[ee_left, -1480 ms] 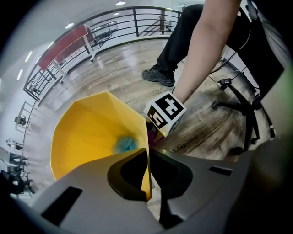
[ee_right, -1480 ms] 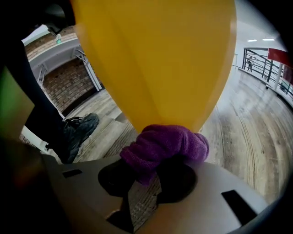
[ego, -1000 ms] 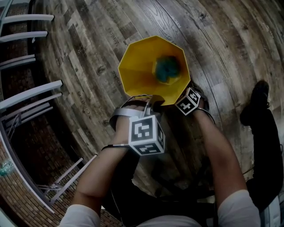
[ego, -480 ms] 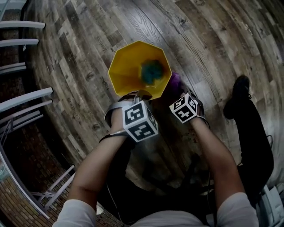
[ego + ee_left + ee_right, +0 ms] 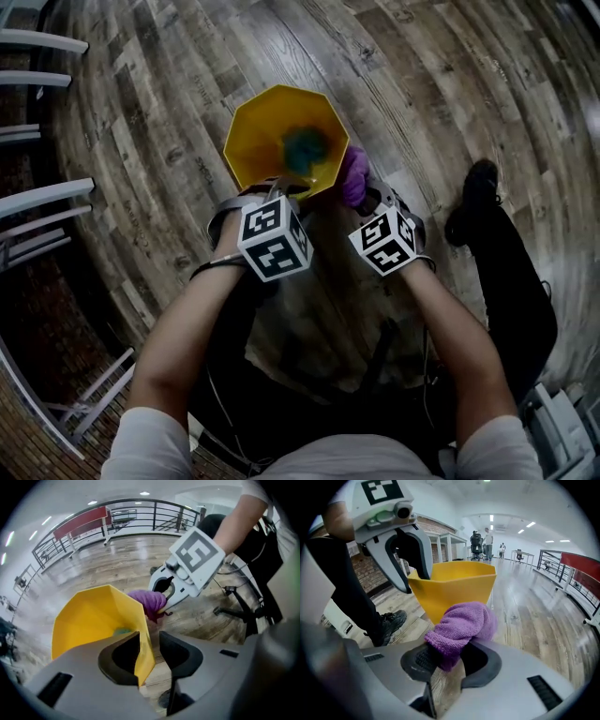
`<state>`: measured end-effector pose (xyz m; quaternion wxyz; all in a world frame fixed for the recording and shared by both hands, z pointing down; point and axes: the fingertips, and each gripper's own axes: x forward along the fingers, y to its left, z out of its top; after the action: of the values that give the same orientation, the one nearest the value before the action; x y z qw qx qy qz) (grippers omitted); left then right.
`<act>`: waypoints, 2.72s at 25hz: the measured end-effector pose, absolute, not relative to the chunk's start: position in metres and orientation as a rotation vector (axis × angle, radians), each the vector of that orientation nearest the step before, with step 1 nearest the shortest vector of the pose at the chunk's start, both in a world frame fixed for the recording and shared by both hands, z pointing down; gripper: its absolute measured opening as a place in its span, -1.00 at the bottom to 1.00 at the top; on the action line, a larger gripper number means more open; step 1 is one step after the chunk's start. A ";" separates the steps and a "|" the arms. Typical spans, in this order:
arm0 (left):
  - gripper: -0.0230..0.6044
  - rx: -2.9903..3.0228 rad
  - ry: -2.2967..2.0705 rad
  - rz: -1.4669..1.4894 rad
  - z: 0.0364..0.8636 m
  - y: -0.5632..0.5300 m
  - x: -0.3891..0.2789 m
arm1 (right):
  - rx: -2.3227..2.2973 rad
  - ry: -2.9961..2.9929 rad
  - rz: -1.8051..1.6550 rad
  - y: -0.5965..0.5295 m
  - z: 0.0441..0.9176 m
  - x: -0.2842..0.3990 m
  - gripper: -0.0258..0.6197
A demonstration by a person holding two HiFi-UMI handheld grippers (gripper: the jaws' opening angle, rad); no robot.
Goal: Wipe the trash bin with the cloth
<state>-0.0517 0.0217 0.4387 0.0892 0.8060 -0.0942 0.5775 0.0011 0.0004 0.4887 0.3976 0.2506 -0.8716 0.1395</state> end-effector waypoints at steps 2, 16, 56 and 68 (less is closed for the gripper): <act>-0.56 2.429 -0.232 1.818 0.439 0.024 -0.064 | 0.628 -2.220 0.329 0.006 0.474 0.002 -0.59; -0.84 2.476 -0.019 2.010 0.460 0.034 -0.085 | 0.597 -2.282 0.313 0.015 0.449 -0.021 -0.59; -0.89 2.577 0.050 1.790 0.449 0.047 -0.067 | 0.248 -2.053 0.247 -0.004 0.648 -0.054 -0.59; -0.87 2.572 -0.051 1.795 0.449 0.039 -0.067 | 0.271 -1.962 0.287 -0.010 0.680 -0.054 -0.59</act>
<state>-0.0667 0.0393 0.4488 0.0025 0.8199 -0.0161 0.5723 -0.0543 -0.0096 0.6799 0.5396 0.1141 -0.8254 0.1206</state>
